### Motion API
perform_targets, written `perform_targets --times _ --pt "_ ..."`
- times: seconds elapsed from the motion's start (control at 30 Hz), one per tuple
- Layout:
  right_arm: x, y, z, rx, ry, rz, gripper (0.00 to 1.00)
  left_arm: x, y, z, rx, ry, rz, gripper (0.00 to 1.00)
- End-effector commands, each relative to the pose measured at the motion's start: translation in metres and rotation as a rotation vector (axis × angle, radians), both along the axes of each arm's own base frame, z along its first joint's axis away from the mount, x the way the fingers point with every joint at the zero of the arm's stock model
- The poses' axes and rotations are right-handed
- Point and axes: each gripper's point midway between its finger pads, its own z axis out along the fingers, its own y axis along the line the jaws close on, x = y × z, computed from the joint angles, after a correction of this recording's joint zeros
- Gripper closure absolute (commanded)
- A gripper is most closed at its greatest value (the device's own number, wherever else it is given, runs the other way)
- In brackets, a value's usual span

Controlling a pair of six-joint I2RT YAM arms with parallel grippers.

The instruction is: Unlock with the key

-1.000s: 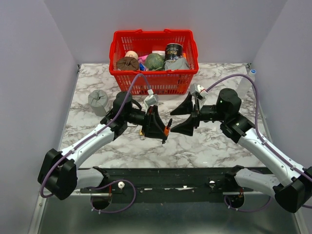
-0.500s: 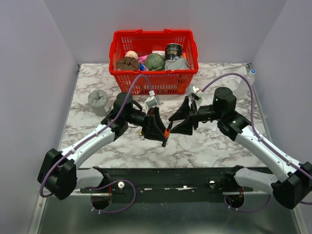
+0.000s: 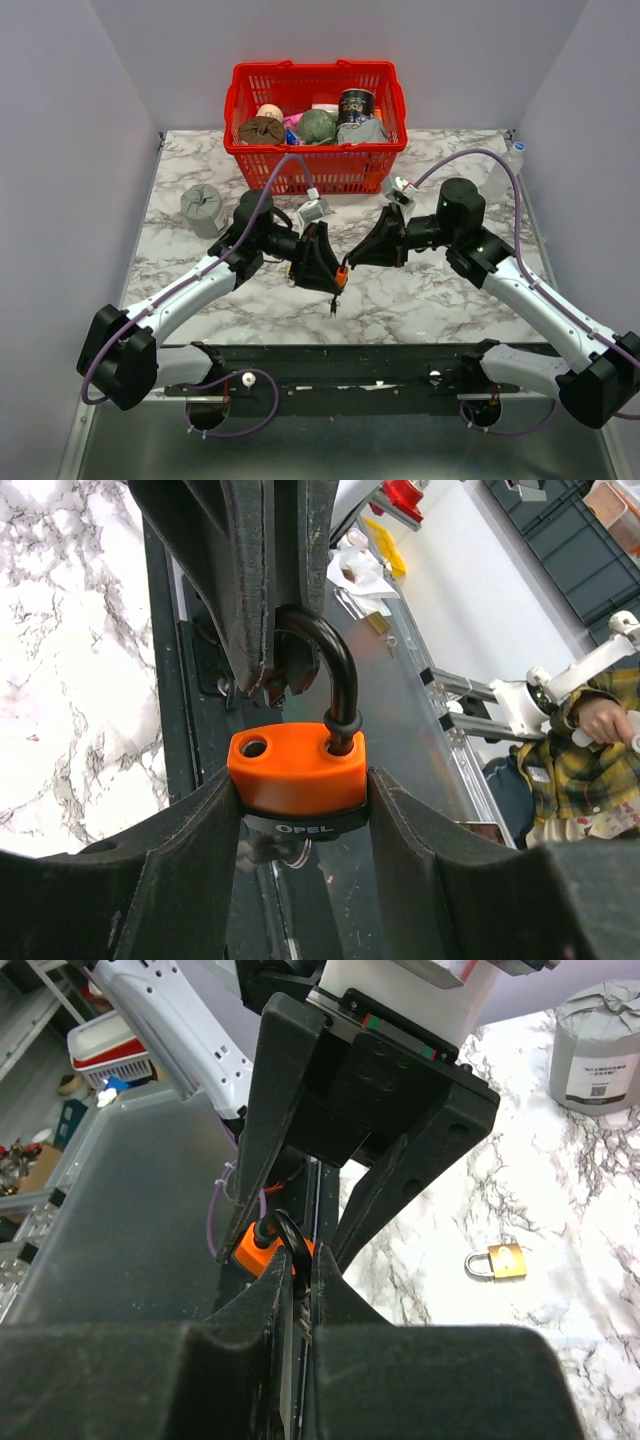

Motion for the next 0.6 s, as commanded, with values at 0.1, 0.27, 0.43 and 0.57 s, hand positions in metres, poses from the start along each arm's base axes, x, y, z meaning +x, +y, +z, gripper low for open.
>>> perform_targets --times 0.1,0.27,0.43,0.57 --pt "0.012 -0.001 0.001 -0.046 0.041 -0.114 0.99 0.021 -0.007 -0.001 -0.006 -0.125 0.119 1.0" --pt "0.035 -0.006 -0.014 -0.126 0.103 -0.269 0.99 0.055 -0.006 -0.03 0.168 -0.139 0.313 1.0" --pt "0.057 -0.007 -0.031 -0.191 0.177 -0.385 0.99 0.089 0.0 -0.049 0.285 -0.166 0.507 1.0" --pt "0.074 -0.005 -0.044 -0.228 0.232 -0.456 0.99 0.109 0.008 -0.062 0.373 -0.187 0.653 1.0"
